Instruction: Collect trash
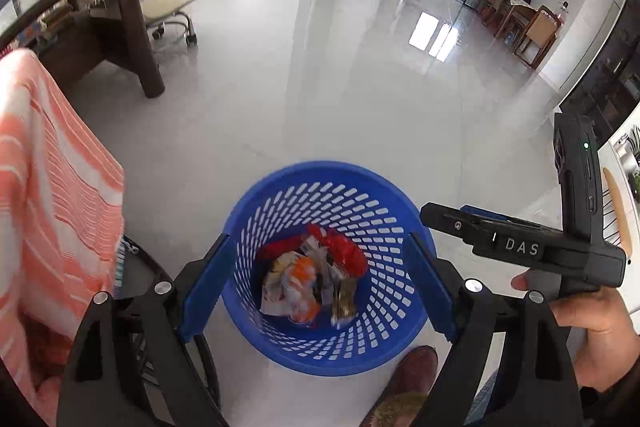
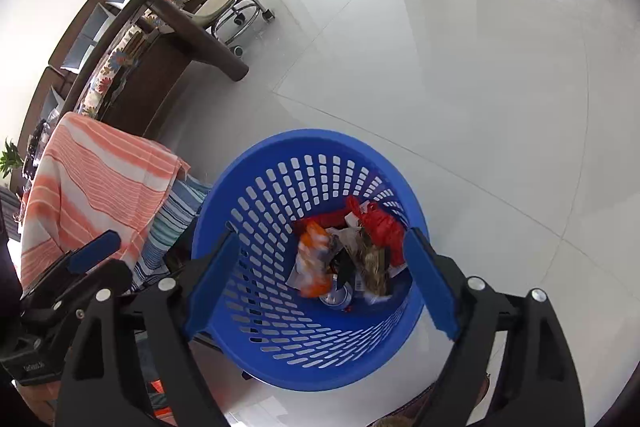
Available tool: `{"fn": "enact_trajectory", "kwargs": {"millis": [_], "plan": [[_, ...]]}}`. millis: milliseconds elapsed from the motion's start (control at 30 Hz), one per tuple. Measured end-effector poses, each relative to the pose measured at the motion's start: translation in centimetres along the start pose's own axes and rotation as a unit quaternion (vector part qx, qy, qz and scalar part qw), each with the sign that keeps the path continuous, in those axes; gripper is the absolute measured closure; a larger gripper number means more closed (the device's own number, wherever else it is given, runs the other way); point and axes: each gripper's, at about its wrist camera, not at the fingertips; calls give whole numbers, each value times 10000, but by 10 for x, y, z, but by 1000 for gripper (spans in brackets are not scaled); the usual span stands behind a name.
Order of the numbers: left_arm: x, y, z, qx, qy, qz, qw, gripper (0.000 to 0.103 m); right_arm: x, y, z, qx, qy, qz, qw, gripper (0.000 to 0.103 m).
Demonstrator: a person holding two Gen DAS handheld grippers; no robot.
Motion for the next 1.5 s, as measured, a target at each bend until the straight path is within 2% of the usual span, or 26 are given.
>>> {"fn": "enact_trajectory", "kwargs": {"millis": [33,133,233,300,400,467,567,700,800,867,900,1000,1267,1500], "plan": [[5,-13,1,116,98,43,9999,17,-2,-9,1,51,-6,-53,10000,19],[23,-62,2,521,397,353,9972,9,-16,-44,-1,262,-150,-194,9994,4],[39,-117,-5,920,534,361,9937,5,-33,-89,-15,455,-403,-238,9979,4],[47,-148,-16,1074,492,398,9922,5,-46,-125,-34,709,-603,-93,9956,5],[57,-171,-29,837,437,690,9931,5,-60,-172,-73,1201,-985,76,9878,5],[63,-177,-37,703,427,1030,9913,5,-62,-190,-94,1386,-1060,-33,9847,5],[67,-180,-44,689,399,1060,9912,5,-59,-206,-111,1723,-820,-132,9815,5],[68,-187,-48,549,292,1103,9920,5,-64,-217,-112,1584,-793,-125,9841,5],[67,-192,-50,403,247,1018,9937,5,-70,-215,-109,1247,-774,-461,9881,5],[65,-191,-50,277,247,934,9949,5,-74,-213,-111,1101,-828,-449,9894,5],[65,-190,-51,215,268,936,9950,5,-76,-212,-113,1087,-892,-385,9893,5],[65,-187,-50,104,355,1041,9939,5,-86,-209,-125,1083,-1149,-560,9859,5],[60,-187,-49,26,208,1051,9942,5,-91,-200,-132,908,-1266,-910,9836,5],[60,-185,-48,-14,185,1041,9944,5,-97,-198,-137,821,-1385,-947,9824,5]]}}
Point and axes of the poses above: each gripper's, at about its wrist camera, not at the fingertips, and y roughly the way its jaws point, x to its right, z to its top, and after that the axes turned 8 degrees about y, right-handed
